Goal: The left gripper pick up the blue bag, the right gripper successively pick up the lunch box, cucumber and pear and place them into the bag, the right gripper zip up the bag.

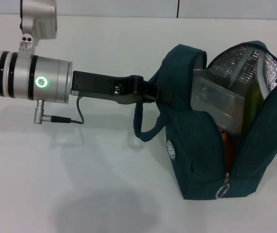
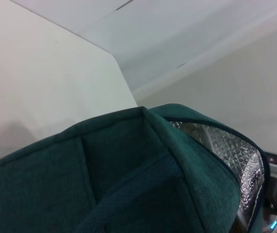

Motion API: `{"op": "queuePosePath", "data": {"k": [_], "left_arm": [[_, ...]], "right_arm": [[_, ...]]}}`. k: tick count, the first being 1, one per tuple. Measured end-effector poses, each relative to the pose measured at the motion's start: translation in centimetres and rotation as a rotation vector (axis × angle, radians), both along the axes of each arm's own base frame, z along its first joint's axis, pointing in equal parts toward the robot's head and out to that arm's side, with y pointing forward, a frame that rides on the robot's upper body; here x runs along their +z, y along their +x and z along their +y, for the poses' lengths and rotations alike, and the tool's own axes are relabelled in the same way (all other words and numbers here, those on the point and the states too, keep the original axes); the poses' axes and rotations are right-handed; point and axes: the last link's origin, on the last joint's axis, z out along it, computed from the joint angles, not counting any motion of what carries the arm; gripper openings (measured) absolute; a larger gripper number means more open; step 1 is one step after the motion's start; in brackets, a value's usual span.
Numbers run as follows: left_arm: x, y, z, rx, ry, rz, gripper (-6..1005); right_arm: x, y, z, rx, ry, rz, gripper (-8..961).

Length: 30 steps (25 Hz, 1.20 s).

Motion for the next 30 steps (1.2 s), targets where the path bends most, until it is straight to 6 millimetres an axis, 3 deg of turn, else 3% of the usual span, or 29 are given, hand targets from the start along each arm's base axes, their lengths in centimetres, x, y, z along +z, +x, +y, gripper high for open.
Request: {"op": "queuePosePath", "data": {"k": [7, 12, 17, 24, 30], "left_arm": [[0.3, -0.3, 0.2, 0.010, 0.019, 0.005, 40], [0.5, -0.6, 0.4, 0.030, 0.045, -0.004, 40], [0.8, -1.2, 0.4, 0.044, 0.057, 0.001, 40], [0.9, -1.4, 0.0, 0.048, 0.045, -0.015, 40], [0.8, -1.2, -0.4, 0.037, 0.019, -0.028, 40]], "right_arm": [[1.2, 1.1, -0.9, -0.002, 0.048, -0.007, 503], [2.5, 1.9, -2.3, 0.045, 0.153, -0.024, 734], [2.2, 2.7, -4.4, 0.138, 0.198, -0.108, 779], [-1.2, 2.8, -8.7, 0.407, 0.200, -0.232, 787], [-3.6, 3.2, -11.0, 0.470, 0.205, -0.267, 785]]}}
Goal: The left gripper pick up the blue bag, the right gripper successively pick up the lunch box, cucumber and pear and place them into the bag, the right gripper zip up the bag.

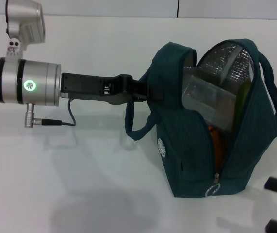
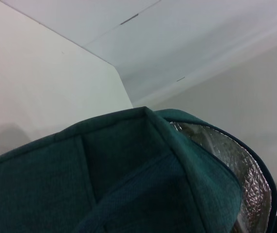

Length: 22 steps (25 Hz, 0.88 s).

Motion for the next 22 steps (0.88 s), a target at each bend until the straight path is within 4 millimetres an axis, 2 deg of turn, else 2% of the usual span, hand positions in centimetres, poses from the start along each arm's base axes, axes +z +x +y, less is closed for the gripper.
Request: {"op": "queuePosePath", "data": {"k": [3, 6, 9, 11, 22], "left_arm": [[-0.1, 0.0, -0.1, 0.002, -0.003, -0.003, 40], [-0.2, 0.0, -0.2, 0.001, -0.007, -0.006, 40], [-0.3, 0.2, -0.4, -0.004, -0.018, -0.014, 40], [-0.5, 0.3, -0.5, -0.006, -0.025, -0.019, 40], [-0.6, 0.4, -0.7, -0.006, -0.029, -0.034, 40]], "right_arm": [[-1.4, 0.3, -0.3, -0.012, -0.024, -0.030, 785], [-3.6, 0.7, 0.3, -0.049, -0.015, -0.102, 784], [-4.1, 0.7, 0.5, -0.051, -0.010, -0.119, 783], [-5.1, 0.5, 1.5, -0.044, -0.013, -0.154, 782], [-5.7, 0.8, 2.2, -0.063, 0.005, -0.187, 781]]}}
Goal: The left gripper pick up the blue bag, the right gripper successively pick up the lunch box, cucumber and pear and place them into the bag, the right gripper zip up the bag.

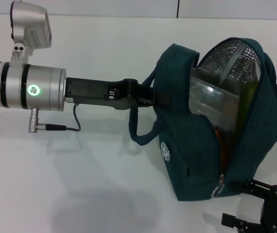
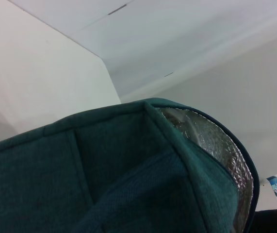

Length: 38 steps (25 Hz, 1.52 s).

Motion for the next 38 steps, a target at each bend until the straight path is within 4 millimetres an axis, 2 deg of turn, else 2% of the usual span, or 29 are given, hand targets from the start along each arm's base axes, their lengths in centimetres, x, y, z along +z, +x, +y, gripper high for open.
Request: {"op": "queuePosePath", "data": {"k": [7, 20, 38], "left_arm": [[0.1, 0.1, 0.1, -0.003, 0.002, -0.001, 40], [-0.3, 0.5, 0.0, -0.010, -0.016, -0.015, 40], [-0.1, 0.4, 0.0, -0.011, -0.006, -0.015, 40]], "right_arm": [[-0.2, 0.2, 0.4, -0.013, 0.010, -0.023, 780], [-1.5, -1.8, 2.7, 0.047, -0.041, -0.021, 778], [-1.9, -1.4, 2.4, 0.021, -0.050, -0.039, 776]]}}
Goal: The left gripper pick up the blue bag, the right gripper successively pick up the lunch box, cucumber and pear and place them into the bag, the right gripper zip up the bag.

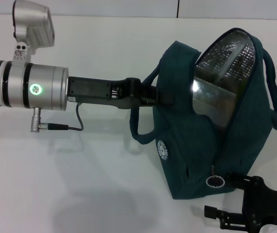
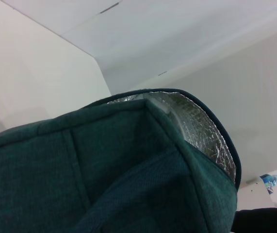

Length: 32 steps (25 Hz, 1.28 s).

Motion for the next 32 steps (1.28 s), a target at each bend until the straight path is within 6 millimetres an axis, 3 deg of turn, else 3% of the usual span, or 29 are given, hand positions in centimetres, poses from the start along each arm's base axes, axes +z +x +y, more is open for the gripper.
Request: {"op": "queuePosePath", "data": {"k": [6, 22, 28, 32], "left_arm": [[0.03, 0.01, 0.03, -0.003, 0.003, 0.001, 40], [-0.05, 0.11, 0.03, -0.012, 0.004, 0.002, 40], [-0.03, 0.11, 0.03, -0.016, 0.007, 0.001, 39], [0.06, 0.17, 0.11, -0.015, 0.012, -0.005, 39]], "right_arm": [[0.00, 0.23, 0.08, -0.003, 0.007, -0.014, 775], [-0.01, -0.07, 0.71, -0.004, 0.018, -0.013, 134], [-0.04, 0.00, 0.78, -0.006, 0.022, -0.019, 7], [-0.02, 0.09, 0.74, -0.013, 0.024, -0.018, 9]]}}
